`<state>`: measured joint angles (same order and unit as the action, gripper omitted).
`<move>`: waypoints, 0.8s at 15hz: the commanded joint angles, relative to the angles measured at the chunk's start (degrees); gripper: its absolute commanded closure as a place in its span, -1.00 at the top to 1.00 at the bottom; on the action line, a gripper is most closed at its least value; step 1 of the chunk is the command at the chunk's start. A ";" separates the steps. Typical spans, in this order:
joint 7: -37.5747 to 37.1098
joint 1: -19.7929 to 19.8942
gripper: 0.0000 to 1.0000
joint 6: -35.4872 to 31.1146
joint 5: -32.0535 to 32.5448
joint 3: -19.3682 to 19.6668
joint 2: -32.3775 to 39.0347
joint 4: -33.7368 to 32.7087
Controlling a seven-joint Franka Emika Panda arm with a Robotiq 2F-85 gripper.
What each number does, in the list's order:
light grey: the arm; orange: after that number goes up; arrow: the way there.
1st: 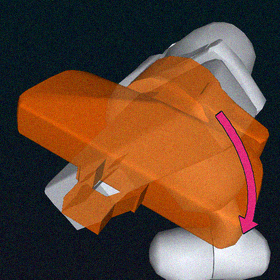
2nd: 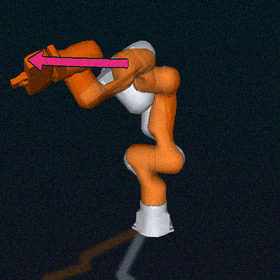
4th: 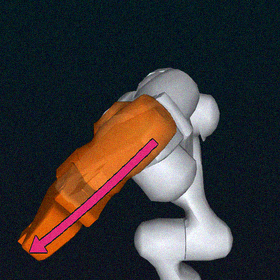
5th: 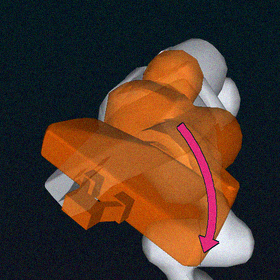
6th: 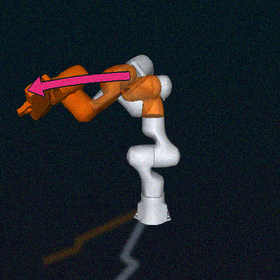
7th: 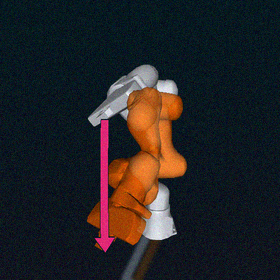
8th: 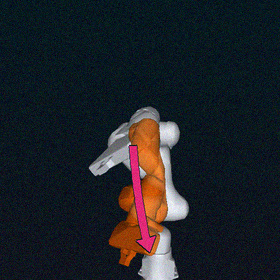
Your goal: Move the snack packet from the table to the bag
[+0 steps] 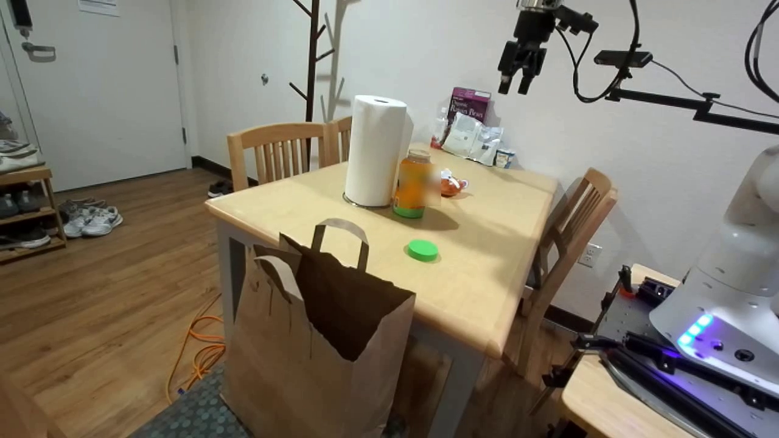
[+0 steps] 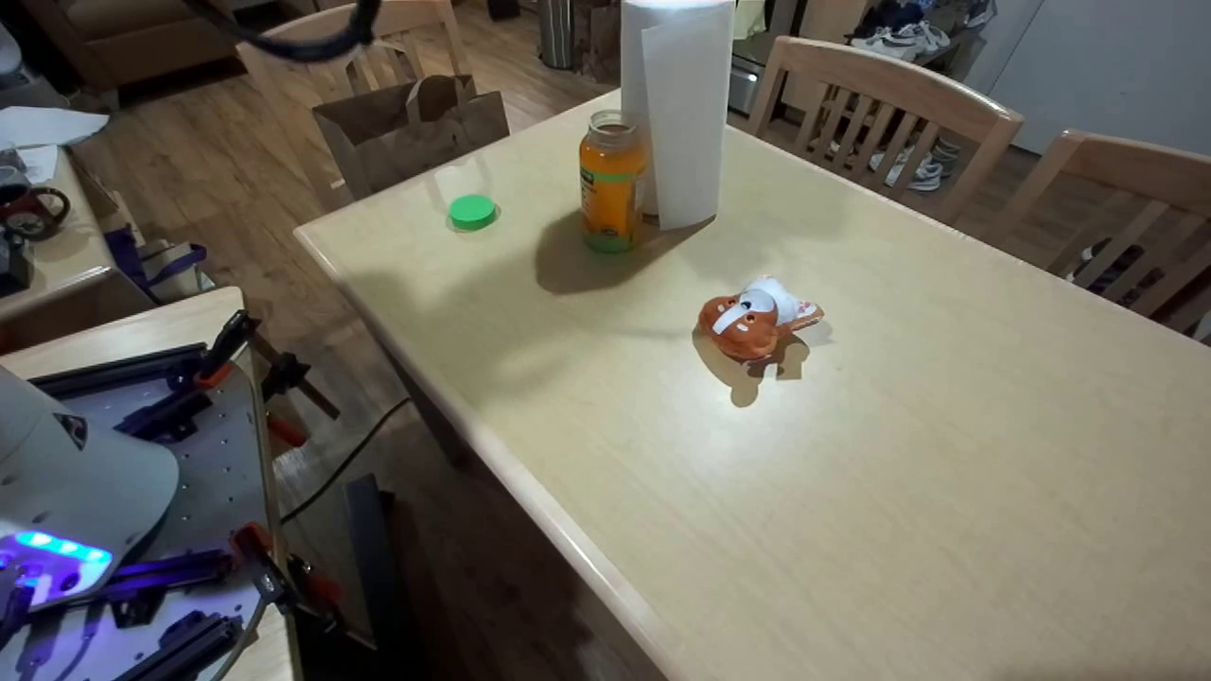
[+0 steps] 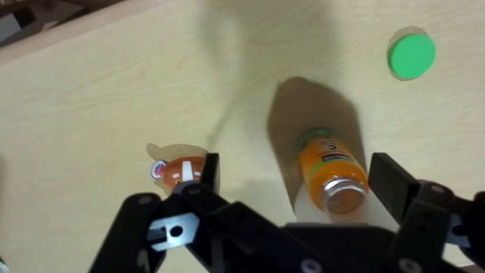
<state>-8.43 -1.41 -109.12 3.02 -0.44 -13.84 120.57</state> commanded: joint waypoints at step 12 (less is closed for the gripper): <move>6.88 5.33 1.00 -17.25 -6.95 7.80 14.71 -3.34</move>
<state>-6.50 2.21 -125.94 0.90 5.73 -7.33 124.47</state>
